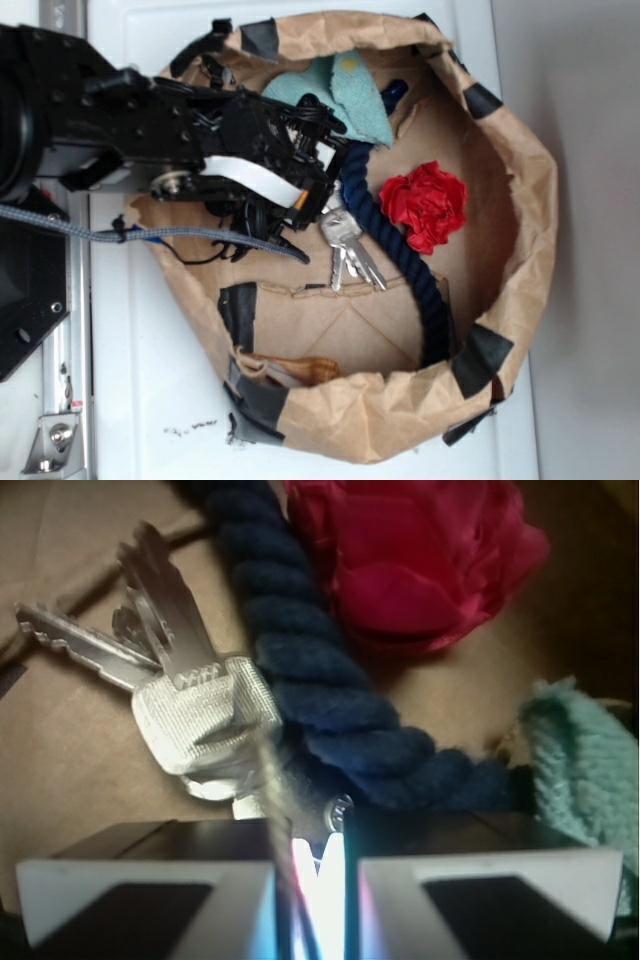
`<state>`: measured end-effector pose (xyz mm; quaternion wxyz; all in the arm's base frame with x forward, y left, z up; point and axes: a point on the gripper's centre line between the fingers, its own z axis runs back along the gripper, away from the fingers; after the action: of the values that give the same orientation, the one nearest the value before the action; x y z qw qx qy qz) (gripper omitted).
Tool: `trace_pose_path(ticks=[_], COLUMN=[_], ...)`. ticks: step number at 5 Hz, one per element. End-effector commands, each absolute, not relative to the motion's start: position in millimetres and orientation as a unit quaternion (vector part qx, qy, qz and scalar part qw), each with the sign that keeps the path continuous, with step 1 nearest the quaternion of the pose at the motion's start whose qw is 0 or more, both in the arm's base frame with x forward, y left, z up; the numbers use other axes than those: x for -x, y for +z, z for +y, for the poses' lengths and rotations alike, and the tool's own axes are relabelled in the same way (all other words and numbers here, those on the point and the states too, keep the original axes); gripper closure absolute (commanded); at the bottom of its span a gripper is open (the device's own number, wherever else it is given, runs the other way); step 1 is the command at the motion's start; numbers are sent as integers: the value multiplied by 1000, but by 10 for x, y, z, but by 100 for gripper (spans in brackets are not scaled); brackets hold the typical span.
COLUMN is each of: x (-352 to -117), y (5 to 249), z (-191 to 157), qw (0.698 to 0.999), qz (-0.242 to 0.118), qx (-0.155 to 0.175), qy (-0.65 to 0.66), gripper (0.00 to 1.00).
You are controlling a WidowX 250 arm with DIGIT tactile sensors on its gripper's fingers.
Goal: Grab the silver keys.
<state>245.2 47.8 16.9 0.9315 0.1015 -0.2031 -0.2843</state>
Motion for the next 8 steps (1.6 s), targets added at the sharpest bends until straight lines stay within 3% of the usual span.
trace_pose_path(ticks=[1,2,3,4,5,6,7,8], x=[-2419,-2411,-2339,-2217,-2233,-2326,-2364,-2376], y=[217,242,455,946,1139,1181,1075,1005], z=[508,513,540,490,490,532,249,100], qw=[930,931,947,983,992,990,984,981], qz=[-212,-214,-191,-111,-96,-95,-144,-147], qx=[-108,-108,-100,-3,39,107,68,51], qy=[-279,-276,-238,-143,-71,-6,-83,-112], gripper=[100,100,100,100,100,100,100,100])
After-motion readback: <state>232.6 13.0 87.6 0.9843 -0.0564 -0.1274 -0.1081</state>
